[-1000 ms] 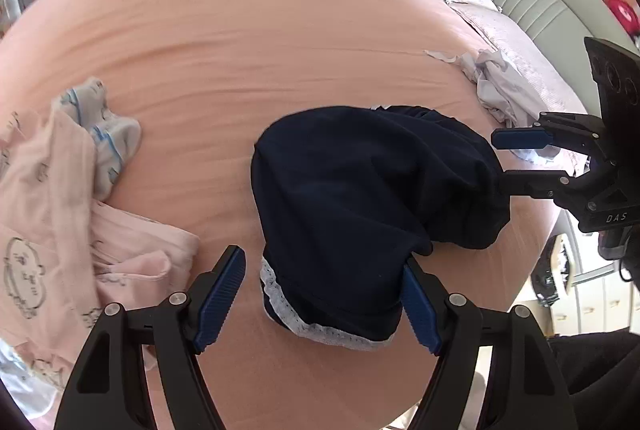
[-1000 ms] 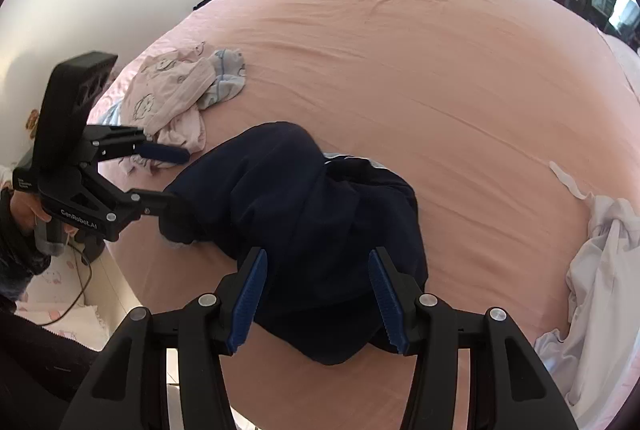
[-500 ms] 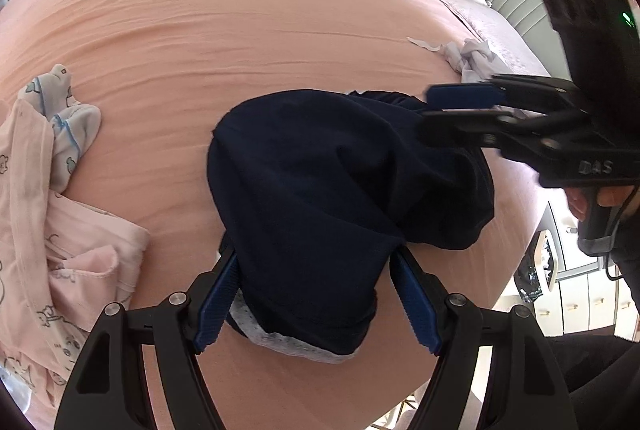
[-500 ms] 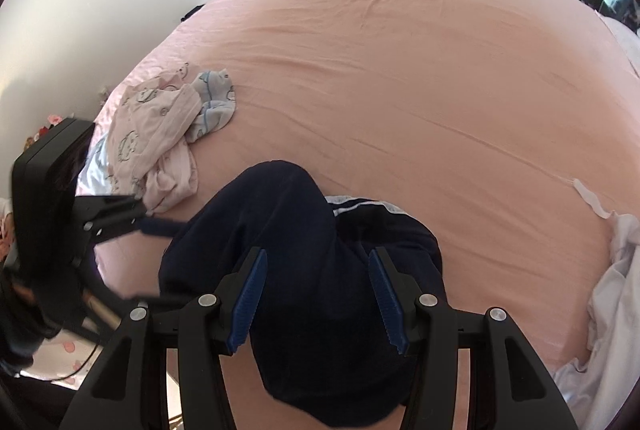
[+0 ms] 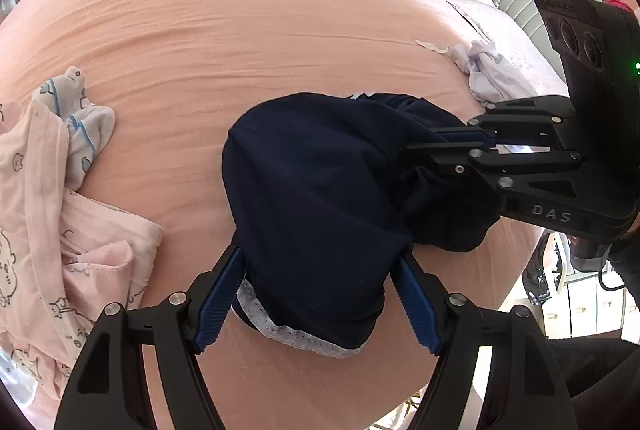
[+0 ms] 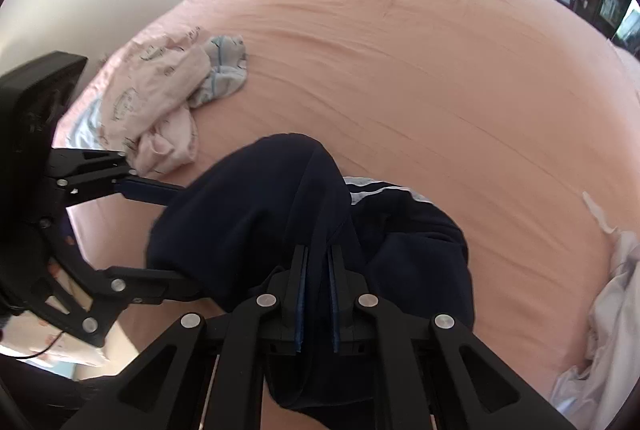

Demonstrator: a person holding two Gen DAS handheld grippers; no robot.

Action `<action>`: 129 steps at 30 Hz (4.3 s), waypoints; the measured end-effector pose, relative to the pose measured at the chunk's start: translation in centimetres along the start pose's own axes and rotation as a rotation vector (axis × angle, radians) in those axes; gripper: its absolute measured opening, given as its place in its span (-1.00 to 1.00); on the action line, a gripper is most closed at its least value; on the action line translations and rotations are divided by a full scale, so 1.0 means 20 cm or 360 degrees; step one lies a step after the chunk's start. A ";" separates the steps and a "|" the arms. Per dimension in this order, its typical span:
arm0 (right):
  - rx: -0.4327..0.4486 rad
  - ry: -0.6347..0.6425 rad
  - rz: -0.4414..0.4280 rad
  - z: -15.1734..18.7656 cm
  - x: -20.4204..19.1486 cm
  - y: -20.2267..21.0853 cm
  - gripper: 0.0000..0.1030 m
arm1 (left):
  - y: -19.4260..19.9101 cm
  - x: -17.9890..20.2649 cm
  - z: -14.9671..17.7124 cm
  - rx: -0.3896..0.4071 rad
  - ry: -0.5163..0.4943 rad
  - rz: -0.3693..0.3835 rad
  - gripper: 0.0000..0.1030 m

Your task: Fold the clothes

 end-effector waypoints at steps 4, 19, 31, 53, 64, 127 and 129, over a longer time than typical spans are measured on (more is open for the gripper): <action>0.0099 -0.0026 0.0013 -0.03 0.04 0.09 -0.87 | 0.02 -0.02 -0.02 0.0023 0.0033 -0.0011 0.43; 0.0220 -0.0188 -0.0020 -0.11 0.20 0.30 -0.88 | 0.01 -0.08 -0.10 0.0028 0.0170 -0.0021 0.43; 0.0105 -0.0259 -0.0149 -0.04 0.17 0.20 0.05 | -0.08 -0.13 -0.20 0.0026 0.0382 0.0184 0.44; 0.0005 -0.0080 0.0035 0.01 0.06 0.01 0.05 | -0.03 0.10 -0.12 0.0185 0.0202 0.0276 -0.64; 0.0013 -0.0029 0.0063 0.06 0.04 -0.03 0.03 | -0.01 0.35 -0.08 0.0180 -0.0185 0.0184 -0.69; 0.0015 -0.0262 0.0323 0.24 0.29 0.34 -0.15 | -0.03 0.43 -0.01 0.0124 -0.0150 0.0406 -0.34; 0.0043 -0.0284 0.0267 0.22 0.25 0.38 -0.04 | -0.04 0.46 -0.02 0.0118 -0.0153 0.0447 -0.35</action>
Point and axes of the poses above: each gripper's, at about its wrist camera, not at the fingertips, and y roughly against the way its jaws point, x to its right, z to its underside, the point moved 6 cm from there along -y, roughly the way its jaws point, and after that the axes turned 1 degree about -x, right-handed, at the moved point
